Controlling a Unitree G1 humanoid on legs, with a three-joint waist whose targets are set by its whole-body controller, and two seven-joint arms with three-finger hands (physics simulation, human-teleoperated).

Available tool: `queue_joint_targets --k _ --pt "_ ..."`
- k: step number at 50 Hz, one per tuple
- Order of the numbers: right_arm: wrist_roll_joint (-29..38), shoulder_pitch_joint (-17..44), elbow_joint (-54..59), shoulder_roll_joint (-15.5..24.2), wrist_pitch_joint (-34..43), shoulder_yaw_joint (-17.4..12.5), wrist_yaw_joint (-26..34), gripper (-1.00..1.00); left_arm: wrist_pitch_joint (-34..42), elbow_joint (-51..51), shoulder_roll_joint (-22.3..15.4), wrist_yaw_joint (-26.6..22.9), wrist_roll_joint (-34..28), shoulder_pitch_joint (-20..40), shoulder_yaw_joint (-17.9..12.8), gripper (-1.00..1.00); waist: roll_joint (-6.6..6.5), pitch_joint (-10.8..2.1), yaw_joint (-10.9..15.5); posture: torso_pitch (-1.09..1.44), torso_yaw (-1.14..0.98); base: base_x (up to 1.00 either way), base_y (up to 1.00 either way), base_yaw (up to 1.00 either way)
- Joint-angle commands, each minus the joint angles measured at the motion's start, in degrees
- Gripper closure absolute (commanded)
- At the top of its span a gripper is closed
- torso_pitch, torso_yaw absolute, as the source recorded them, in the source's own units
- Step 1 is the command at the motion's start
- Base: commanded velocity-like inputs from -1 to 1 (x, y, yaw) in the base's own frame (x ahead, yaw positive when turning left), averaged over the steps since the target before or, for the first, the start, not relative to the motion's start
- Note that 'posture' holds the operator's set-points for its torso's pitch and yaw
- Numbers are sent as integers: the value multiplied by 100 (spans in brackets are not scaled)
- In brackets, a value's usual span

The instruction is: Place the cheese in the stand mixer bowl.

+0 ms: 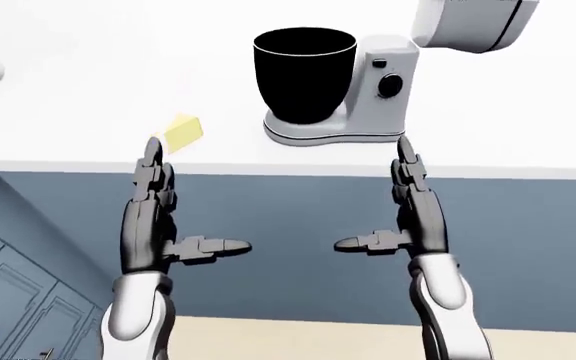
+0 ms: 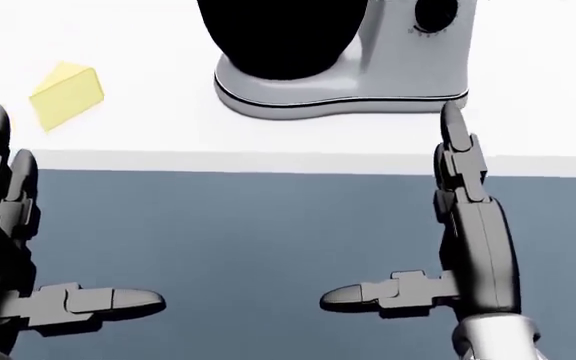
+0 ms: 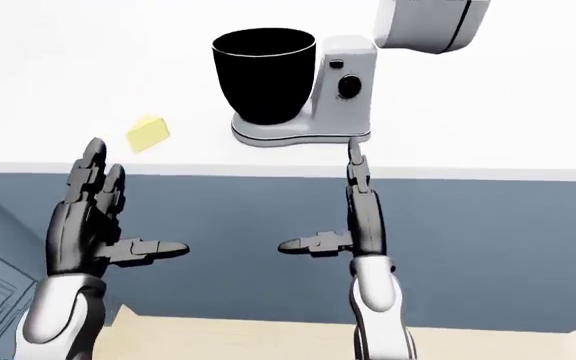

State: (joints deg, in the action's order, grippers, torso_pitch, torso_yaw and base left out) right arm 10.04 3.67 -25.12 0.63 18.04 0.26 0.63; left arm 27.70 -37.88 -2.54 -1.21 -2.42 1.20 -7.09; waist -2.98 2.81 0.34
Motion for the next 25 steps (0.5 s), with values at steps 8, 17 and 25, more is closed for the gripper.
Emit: queue_joint_targets --k 8,17,25 --pt "11 -16 -375 27 -129 -55 -37 -100 -122 -298 -2 -6 0 97 33 -100 160 -112 27 0 0 12 0 0" --pt "-20 -115 -369 21 -239 -76 -66 -100 -143 -258 -9 -14 13 115 7 -100 558 -161 -47 0 0 12 0 0" --pt "-43 -246 -469 16 -290 -93 -78 -100 -68 -370 -7 -21 14 94 7 -100 -12 -117 -72 0 0 12 0 0"
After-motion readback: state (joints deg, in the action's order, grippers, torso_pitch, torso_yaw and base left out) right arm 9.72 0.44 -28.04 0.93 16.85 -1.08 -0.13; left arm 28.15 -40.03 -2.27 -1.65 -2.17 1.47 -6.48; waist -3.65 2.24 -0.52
